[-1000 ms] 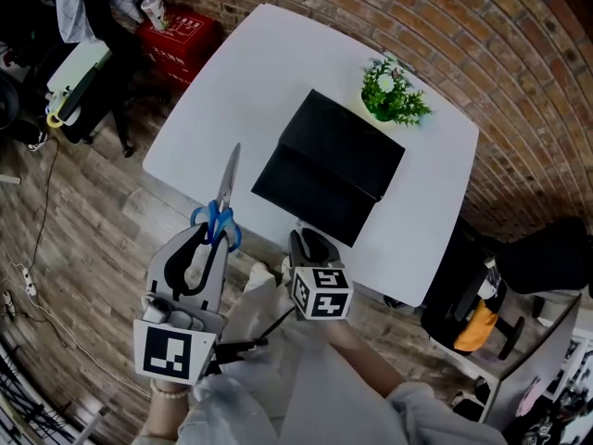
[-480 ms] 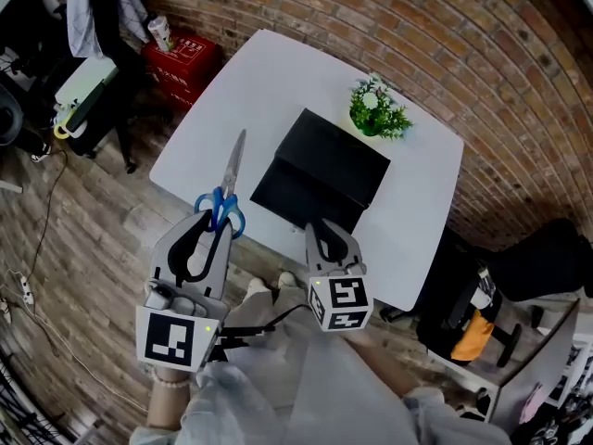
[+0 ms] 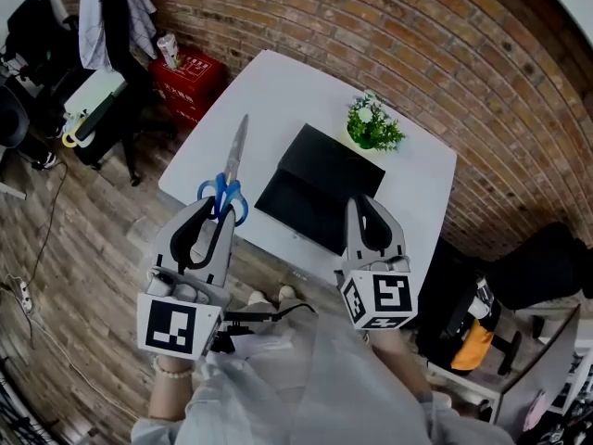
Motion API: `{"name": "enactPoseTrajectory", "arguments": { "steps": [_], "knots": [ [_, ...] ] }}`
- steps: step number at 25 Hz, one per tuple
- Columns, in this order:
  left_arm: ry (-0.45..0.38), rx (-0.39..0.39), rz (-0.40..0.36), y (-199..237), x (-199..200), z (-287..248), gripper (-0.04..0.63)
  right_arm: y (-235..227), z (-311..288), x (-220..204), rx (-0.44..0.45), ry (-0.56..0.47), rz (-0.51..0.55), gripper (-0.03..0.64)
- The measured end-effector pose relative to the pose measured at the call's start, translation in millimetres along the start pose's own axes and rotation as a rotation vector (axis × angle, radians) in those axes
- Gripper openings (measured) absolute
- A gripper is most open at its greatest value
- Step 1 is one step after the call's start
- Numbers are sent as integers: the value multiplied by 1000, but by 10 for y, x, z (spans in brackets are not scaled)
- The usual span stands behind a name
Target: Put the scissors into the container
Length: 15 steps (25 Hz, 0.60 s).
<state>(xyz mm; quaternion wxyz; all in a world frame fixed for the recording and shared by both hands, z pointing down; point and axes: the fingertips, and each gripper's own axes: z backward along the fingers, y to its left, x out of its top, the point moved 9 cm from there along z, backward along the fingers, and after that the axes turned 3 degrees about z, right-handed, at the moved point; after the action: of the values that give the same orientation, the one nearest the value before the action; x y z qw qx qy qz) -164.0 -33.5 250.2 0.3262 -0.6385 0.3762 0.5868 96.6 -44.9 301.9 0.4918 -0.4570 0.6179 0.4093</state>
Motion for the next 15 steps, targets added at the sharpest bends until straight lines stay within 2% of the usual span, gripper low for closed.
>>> {"name": "enactPoseTrajectory", "arguments": {
  "steps": [7,15],
  "knots": [
    [-18,-5,-18,6,74,41,95,-81,157,117,-31,-14,14,63],
    [-31,-18,-30,-25,116,-2,94,-86,179,141,-27,-16,2,63]
  ]
}}
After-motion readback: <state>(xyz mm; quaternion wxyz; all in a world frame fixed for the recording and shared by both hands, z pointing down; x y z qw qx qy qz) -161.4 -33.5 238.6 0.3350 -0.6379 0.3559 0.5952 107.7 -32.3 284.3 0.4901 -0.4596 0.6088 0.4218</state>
